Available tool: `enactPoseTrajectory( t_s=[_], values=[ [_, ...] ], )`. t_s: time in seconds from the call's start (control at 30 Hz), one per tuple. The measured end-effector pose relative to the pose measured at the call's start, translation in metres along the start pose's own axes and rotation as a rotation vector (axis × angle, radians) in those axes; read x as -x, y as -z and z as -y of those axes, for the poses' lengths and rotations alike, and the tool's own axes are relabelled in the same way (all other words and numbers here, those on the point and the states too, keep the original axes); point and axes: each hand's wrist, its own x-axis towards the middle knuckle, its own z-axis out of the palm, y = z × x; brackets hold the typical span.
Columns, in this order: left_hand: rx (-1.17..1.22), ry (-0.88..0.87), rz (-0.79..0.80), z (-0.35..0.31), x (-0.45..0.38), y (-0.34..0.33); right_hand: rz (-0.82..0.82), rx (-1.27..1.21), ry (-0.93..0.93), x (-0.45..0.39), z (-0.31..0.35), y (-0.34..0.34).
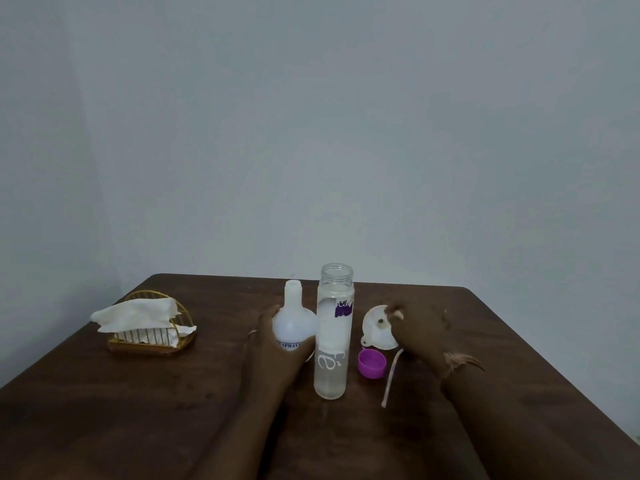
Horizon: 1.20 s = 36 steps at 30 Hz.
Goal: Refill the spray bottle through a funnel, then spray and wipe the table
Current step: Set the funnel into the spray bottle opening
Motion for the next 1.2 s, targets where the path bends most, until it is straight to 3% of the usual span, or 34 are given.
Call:
enactPoseTrajectory(
  t_s=[0.07,0.13,0.3,0.43,0.63,0.83,0.97,1.2],
  values=[
    [0.025,-0.008,-0.012,0.0,0.0,0.0,0.155,0.215,-0.016,-0.004,-0.002,-0.006],
    [0.048,-0.016,-0.013,-0.001,0.001,0.001,0.164,0.174,0.017,-0.003,-0.001,0.001],
    [0.072,-0.026,-0.056,-0.004,-0.002,0.003,-0.211,-0.585,-0.04,-0.007,0.037,0.038],
    [0.059,-0.04,-0.085,-0.002,-0.002,0.002,-0.173,-0.893,0.088,-0.008,0.088,0.088],
    [-0.008,-0.052,-0.166,0.0,-0.005,0.003,0.114,-0.691,0.307,0.014,0.142,0.14],
    [-0.035,-0.163,-0.295,-0.011,-0.001,0.011,0.043,-0.318,0.426,0.027,0.165,0.119],
    [-0.044,-0.237,-0.389,-0.012,-0.003,0.015,-0.032,-0.269,0.423,0.035,0.167,0.113],
    [-0.063,-0.279,-0.414,-0.012,-0.003,0.017,-0.108,-0.219,0.469,0.039,0.168,0.106]
  ],
)
